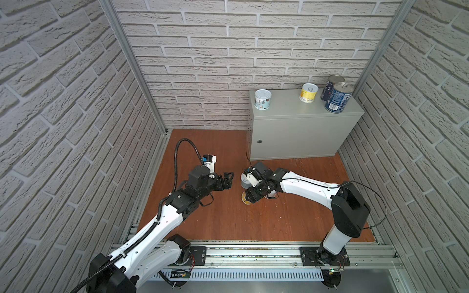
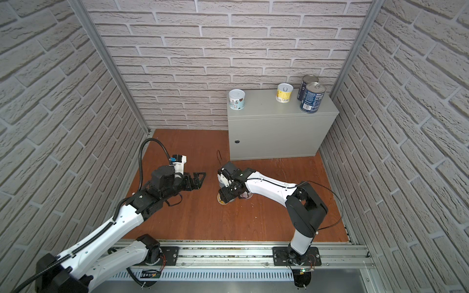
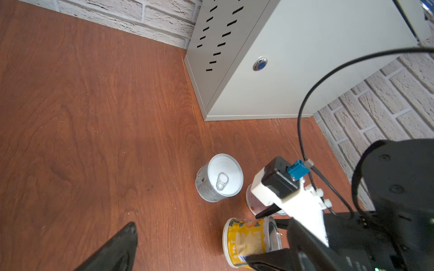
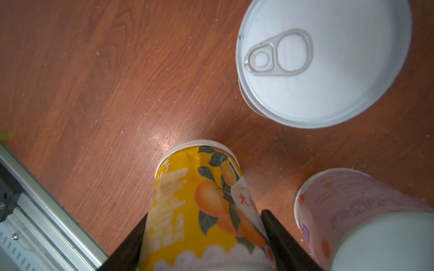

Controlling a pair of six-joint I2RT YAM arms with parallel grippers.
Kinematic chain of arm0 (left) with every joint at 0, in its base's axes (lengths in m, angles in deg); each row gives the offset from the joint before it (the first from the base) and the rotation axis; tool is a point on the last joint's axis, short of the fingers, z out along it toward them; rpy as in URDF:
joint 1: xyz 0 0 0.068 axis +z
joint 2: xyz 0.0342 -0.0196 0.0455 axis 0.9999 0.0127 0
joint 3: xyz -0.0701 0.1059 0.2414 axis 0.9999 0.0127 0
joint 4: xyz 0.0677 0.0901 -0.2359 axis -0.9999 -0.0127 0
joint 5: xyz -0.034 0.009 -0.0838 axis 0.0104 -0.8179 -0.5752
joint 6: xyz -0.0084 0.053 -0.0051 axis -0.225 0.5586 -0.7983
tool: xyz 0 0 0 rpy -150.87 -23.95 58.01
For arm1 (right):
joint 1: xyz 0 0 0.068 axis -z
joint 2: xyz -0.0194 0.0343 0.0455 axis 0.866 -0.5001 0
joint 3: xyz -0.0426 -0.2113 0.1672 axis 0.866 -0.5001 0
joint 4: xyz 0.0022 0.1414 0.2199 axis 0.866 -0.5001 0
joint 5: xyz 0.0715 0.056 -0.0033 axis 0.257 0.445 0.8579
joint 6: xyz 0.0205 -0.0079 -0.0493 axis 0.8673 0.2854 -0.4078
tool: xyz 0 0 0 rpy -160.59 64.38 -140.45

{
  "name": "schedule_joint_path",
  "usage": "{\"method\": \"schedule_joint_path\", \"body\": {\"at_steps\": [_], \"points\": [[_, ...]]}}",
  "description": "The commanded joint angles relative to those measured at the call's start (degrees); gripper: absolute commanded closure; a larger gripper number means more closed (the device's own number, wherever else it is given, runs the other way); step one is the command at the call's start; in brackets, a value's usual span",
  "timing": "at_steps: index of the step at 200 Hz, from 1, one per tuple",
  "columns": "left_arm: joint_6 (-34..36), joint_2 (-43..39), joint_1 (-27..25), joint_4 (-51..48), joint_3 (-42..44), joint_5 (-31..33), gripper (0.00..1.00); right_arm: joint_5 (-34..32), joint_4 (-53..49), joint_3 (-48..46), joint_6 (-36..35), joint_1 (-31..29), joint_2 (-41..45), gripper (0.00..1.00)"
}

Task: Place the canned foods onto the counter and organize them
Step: 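Set the orange-labelled can upside down on the floor and open the right gripper, then close the left gripper on the inverted can's base while the right gripper withdraws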

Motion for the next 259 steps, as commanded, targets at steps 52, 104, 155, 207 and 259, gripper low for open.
{"method": "schedule_joint_path", "body": {"at_steps": [52, 104, 155, 207, 259], "points": [[4.38, 1.06, 0.39, -2.34, 1.62, 0.92, 0.02, 1.61, 1.88, 3.22, 0.92, -0.11, 4.42, 0.02], [6.19, 3.19, -0.92, -4.06, 0.48, -2.63, 0.02, -2.17, 1.07, -0.02, 2.73, 1.83, 13.31, 0.00], [9.61, 13.18, -9.82, -7.25, -4.11, -3.23, 0.02, -7.48, 4.16, -12.64, 4.25, 2.87, 28.12, 0.00], [9.94, 22.99, -14.05, -8.38, -9.43, -1.07, 0.02, -11.09, 6.28, -23.96, 7.60, 2.97, 42.09, 0.00], [10.46, 32.73, -15.12, -14.74, -15.37, 0.70, 0.02, -14.47, 3.47, -26.59, 8.03, 2.99, 45.86, 0.00]]}}
